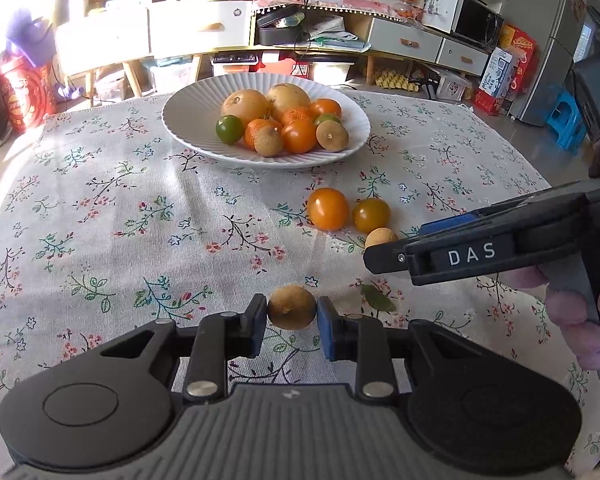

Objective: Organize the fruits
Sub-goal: 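Grasp a brown fruit with left tool while right tool grasps another, then carry both held brown fruits over the white bowl, then open both tools to release the brown fruits into the bowl, then lift both tools out of the bowl toward the two orange tomatoes, then grasp an orange tomato with left tool while right tool grasps the other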

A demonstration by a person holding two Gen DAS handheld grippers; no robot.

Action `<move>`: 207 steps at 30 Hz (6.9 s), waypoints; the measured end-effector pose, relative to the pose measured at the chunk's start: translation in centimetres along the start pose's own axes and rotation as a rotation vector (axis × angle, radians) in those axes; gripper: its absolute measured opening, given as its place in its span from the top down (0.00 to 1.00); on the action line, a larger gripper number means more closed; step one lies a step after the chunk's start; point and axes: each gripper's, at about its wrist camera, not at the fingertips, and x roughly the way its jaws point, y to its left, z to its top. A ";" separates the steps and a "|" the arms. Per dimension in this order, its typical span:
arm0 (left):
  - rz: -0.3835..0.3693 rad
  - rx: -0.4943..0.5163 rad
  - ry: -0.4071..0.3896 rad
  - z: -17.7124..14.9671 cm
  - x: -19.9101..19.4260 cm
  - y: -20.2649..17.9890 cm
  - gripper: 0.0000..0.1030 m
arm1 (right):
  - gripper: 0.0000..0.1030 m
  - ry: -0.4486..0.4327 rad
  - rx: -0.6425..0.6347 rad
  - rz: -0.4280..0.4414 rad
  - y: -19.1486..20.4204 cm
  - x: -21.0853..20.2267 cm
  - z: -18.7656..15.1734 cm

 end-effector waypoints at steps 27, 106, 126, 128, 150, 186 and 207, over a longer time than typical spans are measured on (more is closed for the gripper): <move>-0.003 -0.011 0.002 0.2 0.1 0.3 0.82 | 0.77 -0.036 -0.089 -0.050 1.6 0.5 -0.1; 0.066 -0.138 -0.008 18.3 11.5 3.3 0.74 | 0.60 -0.272 0.089 0.111 -6.3 3.5 10.7; 0.059 -0.106 -0.045 14.5 5.4 3.6 0.40 | 0.34 -0.255 0.096 0.033 -5.5 -0.2 9.3; 0.064 -0.101 -0.047 14.0 4.7 3.7 0.36 | 0.32 -0.253 0.091 0.028 -5.4 -0.6 9.1; 0.111 -0.021 -0.083 8.0 0.8 2.5 0.07 | 0.03 -0.230 0.066 -0.006 -4.1 -3.3 5.3; -0.013 0.046 -0.117 2.4 4.9 0.3 0.20 | 0.01 -0.061 0.027 -0.168 -4.5 -0.6 0.8; -0.049 0.068 -0.129 3.3 5.4 -1.4 0.77 | 0.01 -0.055 -0.043 -0.160 -4.0 -0.4 0.0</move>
